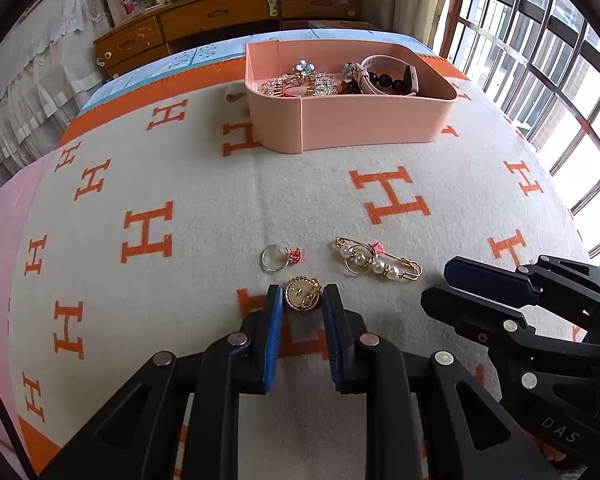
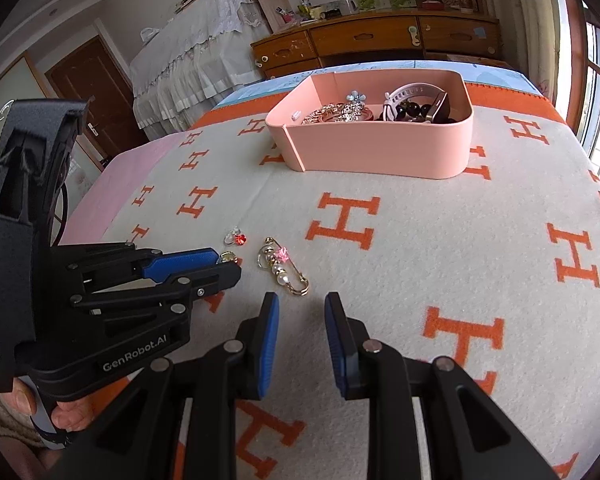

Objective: Organize jewelry
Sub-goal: 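Lower the left gripper onto the gold coin charm and close on it, then hold the coin charm with the left gripper while the right reaches the pearl safety pin, then grasp the pearl safety-pin brooch with the right gripper while the left lifts the coin charm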

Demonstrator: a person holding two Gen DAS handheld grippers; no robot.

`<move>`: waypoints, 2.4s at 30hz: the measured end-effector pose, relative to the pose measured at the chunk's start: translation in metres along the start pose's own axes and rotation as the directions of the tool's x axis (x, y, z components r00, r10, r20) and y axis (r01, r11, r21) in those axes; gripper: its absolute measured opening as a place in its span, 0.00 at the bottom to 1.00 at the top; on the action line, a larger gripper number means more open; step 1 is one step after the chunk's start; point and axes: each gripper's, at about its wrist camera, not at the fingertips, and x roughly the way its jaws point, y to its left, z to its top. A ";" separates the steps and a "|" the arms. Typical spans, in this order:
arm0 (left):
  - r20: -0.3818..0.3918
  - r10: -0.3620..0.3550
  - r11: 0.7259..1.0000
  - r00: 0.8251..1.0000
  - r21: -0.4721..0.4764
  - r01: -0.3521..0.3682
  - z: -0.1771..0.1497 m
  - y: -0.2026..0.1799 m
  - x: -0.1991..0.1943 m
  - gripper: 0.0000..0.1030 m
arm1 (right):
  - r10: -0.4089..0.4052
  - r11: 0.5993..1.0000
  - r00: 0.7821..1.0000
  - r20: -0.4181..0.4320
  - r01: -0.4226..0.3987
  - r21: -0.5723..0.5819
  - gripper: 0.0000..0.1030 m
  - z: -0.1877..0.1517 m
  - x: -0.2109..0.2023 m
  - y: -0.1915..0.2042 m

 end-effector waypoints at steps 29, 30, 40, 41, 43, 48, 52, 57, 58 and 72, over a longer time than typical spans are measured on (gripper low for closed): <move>0.019 -0.113 0.993 0.993 -0.045 0.113 -0.006 0.026 0.000 0.17 | 0.009 0.997 0.997 -0.082 -0.015 -0.073 0.12 0.019 0.022 0.011; 0.019 -0.114 0.992 0.993 -0.046 0.115 -0.006 0.026 -0.001 0.17 | 0.003 0.997 0.997 -0.082 -0.010 -0.081 0.12 0.019 0.022 0.012; 0.021 -0.119 0.991 0.993 -0.063 0.120 -0.009 0.032 -0.002 0.17 | -0.069 0.977 0.997 -0.047 0.058 -0.203 0.00 0.010 0.020 0.036; 0.022 -0.117 0.991 0.993 -0.066 0.118 -0.009 0.033 -0.002 0.17 | -0.083 0.971 0.996 -0.025 0.075 -0.226 0.00 0.009 0.017 0.040; 0.023 -0.114 0.991 0.993 -0.070 0.116 -0.010 0.035 -0.002 0.17 | -0.123 0.954 0.992 0.009 0.121 -0.275 0.00 0.006 0.013 0.049; 0.025 -0.115 0.990 0.993 -0.076 0.116 -0.012 0.037 -0.003 0.17 | -0.148 0.915 0.987 0.057 0.158 -0.371 0.00 -0.003 0.007 0.064; 0.026 -0.114 0.990 0.993 -0.080 0.116 -0.013 0.038 -0.004 0.17 | -0.112 0.928 0.993 0.037 0.118 -0.354 0.01 0.000 0.007 0.061; 0.028 -0.114 0.989 0.993 -0.092 0.116 -0.015 0.043 -0.005 0.17 | -0.072 0.946 0.997 0.010 0.071 -0.315 0.01 0.005 0.010 0.056; 0.027 -0.116 0.989 0.993 -0.095 0.118 -0.016 0.044 -0.005 0.17 | -0.065 0.946 0.998 0.002 0.062 -0.318 0.01 0.006 0.012 0.056; 0.032 -0.117 0.986 0.993 -0.115 0.120 -0.020 0.050 -0.006 0.17 | -0.100 0.915 0.994 -0.040 0.077 -0.396 0.02 0.011 0.025 0.059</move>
